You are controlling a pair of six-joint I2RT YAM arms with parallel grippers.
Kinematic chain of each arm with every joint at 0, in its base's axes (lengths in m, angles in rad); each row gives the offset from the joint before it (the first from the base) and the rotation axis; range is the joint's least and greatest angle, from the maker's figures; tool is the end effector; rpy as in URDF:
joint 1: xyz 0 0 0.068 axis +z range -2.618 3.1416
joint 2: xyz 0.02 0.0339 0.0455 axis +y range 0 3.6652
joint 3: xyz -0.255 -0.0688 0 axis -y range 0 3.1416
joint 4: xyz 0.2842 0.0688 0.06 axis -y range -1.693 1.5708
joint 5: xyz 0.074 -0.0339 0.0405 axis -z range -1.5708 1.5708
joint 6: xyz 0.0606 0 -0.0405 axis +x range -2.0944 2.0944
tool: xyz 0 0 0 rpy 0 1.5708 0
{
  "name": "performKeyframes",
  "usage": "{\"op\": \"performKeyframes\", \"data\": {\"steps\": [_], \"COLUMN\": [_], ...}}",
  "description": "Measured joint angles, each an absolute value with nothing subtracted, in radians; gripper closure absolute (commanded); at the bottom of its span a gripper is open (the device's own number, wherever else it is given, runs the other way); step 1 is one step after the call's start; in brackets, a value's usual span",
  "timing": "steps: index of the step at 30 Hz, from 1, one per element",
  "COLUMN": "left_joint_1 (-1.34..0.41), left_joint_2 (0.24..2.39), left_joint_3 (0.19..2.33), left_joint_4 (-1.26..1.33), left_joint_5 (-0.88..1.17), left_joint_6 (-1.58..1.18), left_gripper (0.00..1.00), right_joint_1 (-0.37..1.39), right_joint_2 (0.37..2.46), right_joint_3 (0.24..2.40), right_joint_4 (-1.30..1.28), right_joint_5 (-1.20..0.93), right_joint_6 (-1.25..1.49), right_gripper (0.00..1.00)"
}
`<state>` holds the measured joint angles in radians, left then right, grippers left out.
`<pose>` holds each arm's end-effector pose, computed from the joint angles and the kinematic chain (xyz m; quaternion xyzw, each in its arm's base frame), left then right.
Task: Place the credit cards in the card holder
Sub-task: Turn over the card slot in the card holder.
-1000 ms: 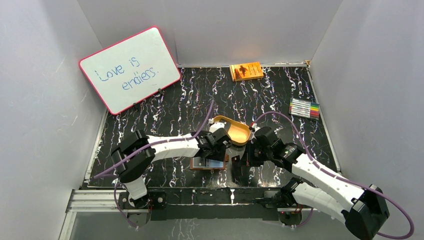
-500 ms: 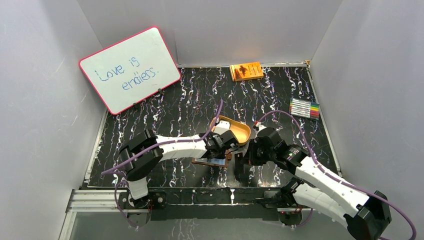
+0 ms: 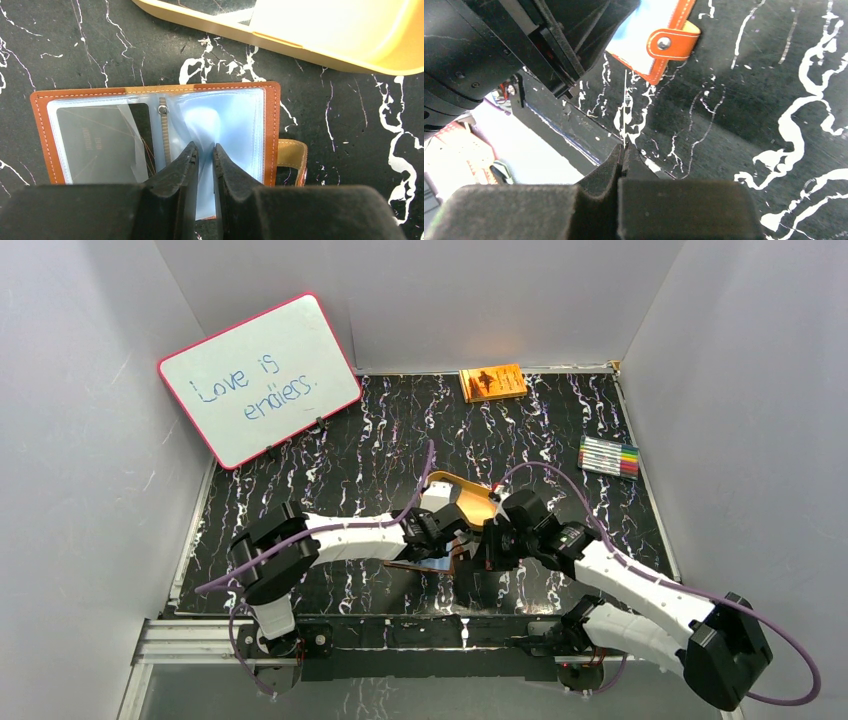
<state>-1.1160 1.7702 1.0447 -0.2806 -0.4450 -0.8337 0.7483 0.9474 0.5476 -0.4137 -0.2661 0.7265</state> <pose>0.1956 -0.3405 0.1110 0.0709 0.9361 -0.1059 0.3279 0.1704 0.1799 0.1689 -0.0591 0.9204 0.3376 0.1883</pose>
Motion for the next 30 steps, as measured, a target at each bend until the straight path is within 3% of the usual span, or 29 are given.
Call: {"op": "performKeyframes", "data": {"steps": [13, 30], "left_joint_1": [-1.095, -1.074], "left_joint_2": [1.716, 1.680], "left_joint_3": [0.972, 0.923], "left_joint_4": [-0.228, -0.195], "left_joint_5": [-0.421, -0.387], "left_joint_6": [-0.916, -0.961], "left_gripper": [0.99, 1.00], "right_joint_1": [0.748, 0.707], "right_joint_2": [1.062, 1.154], "right_joint_3": [0.522, 0.474], "right_joint_4": [-0.269, -0.154], "right_joint_5": [-0.343, -0.364], "right_joint_6": [0.735, 0.797], "right_gripper": [1.00, 1.00]}}
